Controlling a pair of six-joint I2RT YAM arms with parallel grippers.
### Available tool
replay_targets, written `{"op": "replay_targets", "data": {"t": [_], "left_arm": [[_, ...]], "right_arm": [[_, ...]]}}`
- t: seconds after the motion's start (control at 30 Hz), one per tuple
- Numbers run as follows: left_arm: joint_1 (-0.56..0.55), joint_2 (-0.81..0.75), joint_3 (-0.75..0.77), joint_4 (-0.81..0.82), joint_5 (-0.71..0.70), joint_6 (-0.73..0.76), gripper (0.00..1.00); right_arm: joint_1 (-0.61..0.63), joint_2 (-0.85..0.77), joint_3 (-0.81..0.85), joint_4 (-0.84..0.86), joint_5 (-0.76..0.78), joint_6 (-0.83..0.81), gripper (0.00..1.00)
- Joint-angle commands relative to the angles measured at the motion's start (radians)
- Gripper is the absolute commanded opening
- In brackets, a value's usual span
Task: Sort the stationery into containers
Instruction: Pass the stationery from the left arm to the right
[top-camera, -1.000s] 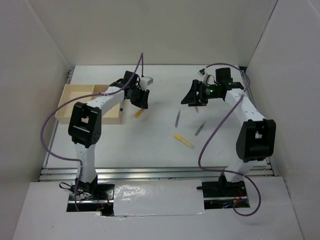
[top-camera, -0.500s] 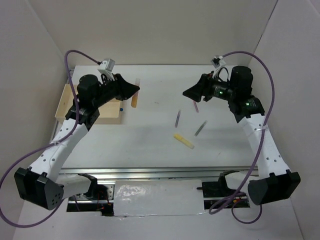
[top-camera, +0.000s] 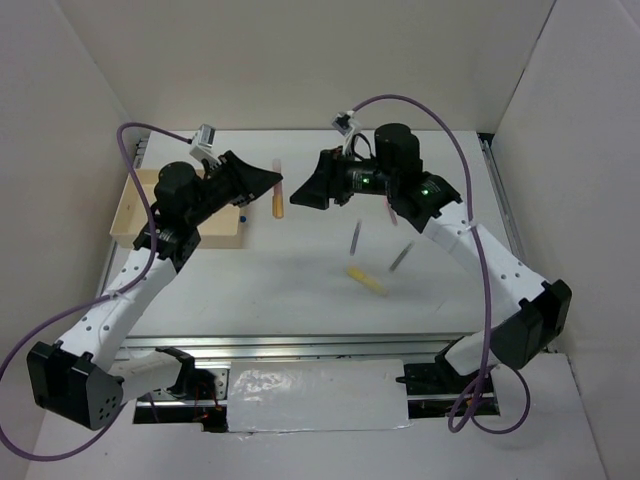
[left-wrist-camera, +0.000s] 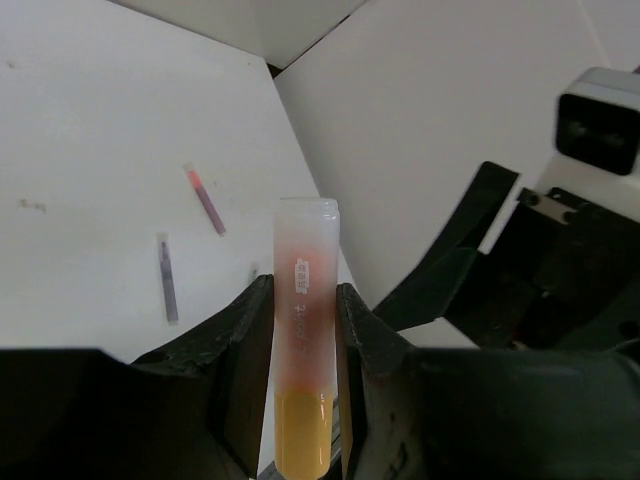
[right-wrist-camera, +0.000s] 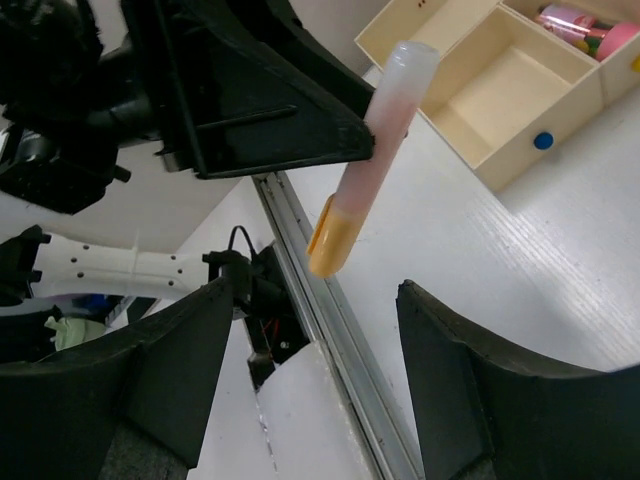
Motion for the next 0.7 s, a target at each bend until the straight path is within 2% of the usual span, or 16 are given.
{"op": "replay_targets", "data": {"t": [0.0,0.27,0.4,0.47,0.5,0.6,0.67], "left_arm": [[-0.004,-0.031,0.036,0.083,-0.011,-0.070,0.04],[-0.003,-0.022,0.049,0.061,-0.018,-0.102,0.07],[-0.003,-0.022,0.045,0.074,-0.008,-0.114,0.07],[-0.003,-0.024,0.045,0.074,-0.007,-0.117,0.07],[-0.004,-0.024,0.045,0.074,-0.005,-0.119,0.07],[0.010,-0.030,0.045,0.072,-0.002,-0.121,0.11],[0.023,-0.034,0.039,0.071,0.002,-0.119,0.14]], "right_arm": [[0.040,0.047,0.064,0.058,0.040,0.034,0.73],[0.104,0.158,0.166,0.046,0.080,0.020,0.72],[0.107,0.188,0.185,0.060,0.080,0.032,0.65],[0.106,0.194,0.183,0.063,0.080,0.035,0.51],[0.106,0.194,0.180,0.066,0.080,0.034,0.40],[0.108,0.191,0.171,0.064,0.079,0.025,0.22],[0.108,0.184,0.162,0.061,0.077,0.017,0.14]]}}
